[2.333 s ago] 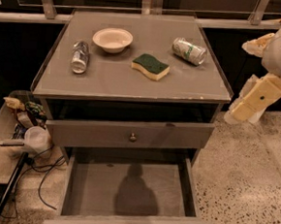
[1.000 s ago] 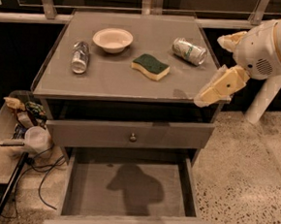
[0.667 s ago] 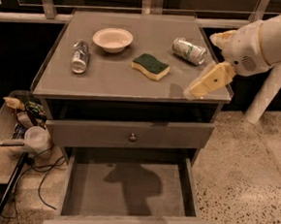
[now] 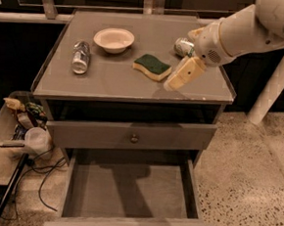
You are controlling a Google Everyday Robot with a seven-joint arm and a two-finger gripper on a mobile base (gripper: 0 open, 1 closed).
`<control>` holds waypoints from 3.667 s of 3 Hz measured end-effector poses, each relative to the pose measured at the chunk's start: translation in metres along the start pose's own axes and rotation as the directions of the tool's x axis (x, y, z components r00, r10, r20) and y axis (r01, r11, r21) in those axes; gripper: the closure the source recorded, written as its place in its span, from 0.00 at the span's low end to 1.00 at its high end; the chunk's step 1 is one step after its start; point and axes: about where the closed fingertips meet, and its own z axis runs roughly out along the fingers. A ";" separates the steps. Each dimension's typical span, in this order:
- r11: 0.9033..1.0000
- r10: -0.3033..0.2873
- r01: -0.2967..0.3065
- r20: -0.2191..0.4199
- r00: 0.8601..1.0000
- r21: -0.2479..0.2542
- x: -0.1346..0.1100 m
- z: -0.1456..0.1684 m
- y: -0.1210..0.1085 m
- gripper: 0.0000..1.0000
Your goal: Place sponge into middle drawer
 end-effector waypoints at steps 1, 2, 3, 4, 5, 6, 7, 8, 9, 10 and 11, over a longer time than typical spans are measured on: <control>1.000 -0.001 0.001 -0.020 1.000 -0.001 0.000 0.038 -0.024 0.00; 1.000 0.005 -0.005 -0.010 1.000 -0.002 -0.006 0.042 -0.020 0.00; 0.999 0.033 -0.033 0.009 0.999 -0.001 -0.012 0.058 -0.025 0.00; 0.996 0.090 -0.090 0.028 0.996 -0.010 -0.015 0.078 -0.033 0.00; 0.991 0.136 -0.136 0.022 0.990 -0.019 -0.014 0.098 -0.039 0.00; 0.985 0.173 -0.173 0.006 0.985 -0.025 -0.006 0.116 -0.043 0.00; 0.977 0.208 -0.209 -0.015 0.978 -0.032 0.006 0.130 -0.047 0.00; 0.971 0.237 -0.238 -0.028 0.971 -0.034 0.017 0.141 -0.050 0.00; 0.963 0.264 -0.266 -0.033 0.964 -0.046 0.023 0.149 -0.053 0.00; 0.963 0.265 -0.266 -0.033 0.964 -0.047 0.023 0.150 -0.053 0.18; 0.963 0.265 -0.266 -0.033 0.964 -0.047 0.023 0.150 -0.053 0.41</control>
Offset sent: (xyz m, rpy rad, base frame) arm 0.0327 0.0078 -0.0141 -0.0158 0.0070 -0.0068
